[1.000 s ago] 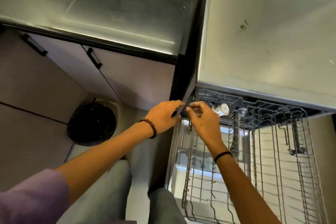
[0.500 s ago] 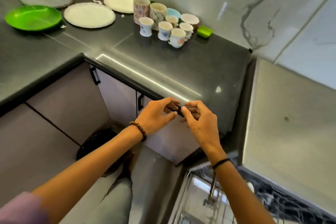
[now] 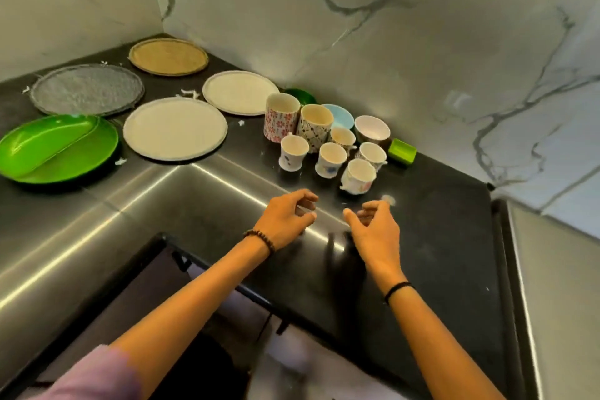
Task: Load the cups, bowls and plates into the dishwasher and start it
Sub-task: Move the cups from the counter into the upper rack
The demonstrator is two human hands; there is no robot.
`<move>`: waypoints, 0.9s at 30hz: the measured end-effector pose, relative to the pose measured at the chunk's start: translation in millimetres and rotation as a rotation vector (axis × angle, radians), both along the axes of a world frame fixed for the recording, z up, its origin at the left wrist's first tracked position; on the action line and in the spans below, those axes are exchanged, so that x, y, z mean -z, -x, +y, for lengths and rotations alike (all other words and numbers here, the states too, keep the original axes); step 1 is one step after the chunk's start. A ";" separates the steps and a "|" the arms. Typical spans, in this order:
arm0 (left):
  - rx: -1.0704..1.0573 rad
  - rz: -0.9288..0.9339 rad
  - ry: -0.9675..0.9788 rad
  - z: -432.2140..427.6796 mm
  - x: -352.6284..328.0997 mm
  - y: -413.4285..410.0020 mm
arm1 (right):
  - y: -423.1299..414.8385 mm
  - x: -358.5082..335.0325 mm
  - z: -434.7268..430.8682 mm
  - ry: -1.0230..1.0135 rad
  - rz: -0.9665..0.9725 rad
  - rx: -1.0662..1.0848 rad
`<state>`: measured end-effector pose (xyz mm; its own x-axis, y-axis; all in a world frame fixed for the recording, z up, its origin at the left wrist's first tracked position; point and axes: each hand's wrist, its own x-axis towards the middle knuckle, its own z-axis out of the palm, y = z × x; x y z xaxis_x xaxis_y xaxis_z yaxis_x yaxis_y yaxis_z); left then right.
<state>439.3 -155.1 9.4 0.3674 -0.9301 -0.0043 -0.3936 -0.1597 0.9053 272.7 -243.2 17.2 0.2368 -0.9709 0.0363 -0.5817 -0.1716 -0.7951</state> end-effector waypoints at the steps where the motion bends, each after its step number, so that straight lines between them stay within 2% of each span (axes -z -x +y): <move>1: 0.016 0.003 -0.022 -11.8 1.5 -5.8 | -5.8 1.6 -10.3 -0.030 0.007 0.055; 4: 0.084 0.039 -0.055 -44.4 6.2 -8.2 | -16.7 10.3 -36.3 -0.110 0.028 0.118; 8: 0.111 0.072 -0.071 -85.8 10.7 -4.0 | -27.7 15.4 -62.9 -0.166 -0.073 0.095; 13: 0.123 0.068 -0.034 -115.6 16.9 3.7 | -39.2 24.0 -78.4 -0.129 -0.124 0.083; 21: 0.118 0.098 -0.009 -114.7 19.7 15.7 | -28.3 11.4 -69.8 -0.115 -0.138 0.102; 27: 0.254 0.131 0.019 -87.8 -2.6 39.9 | 18.1 -7.4 -31.2 -0.237 -0.209 0.120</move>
<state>399.5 -242.9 12.1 0.1196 -0.9927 -0.0181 -0.2985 -0.0533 0.9529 254.6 -274.5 24.7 0.1317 -0.9786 -0.1582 -0.4068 0.0922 -0.9088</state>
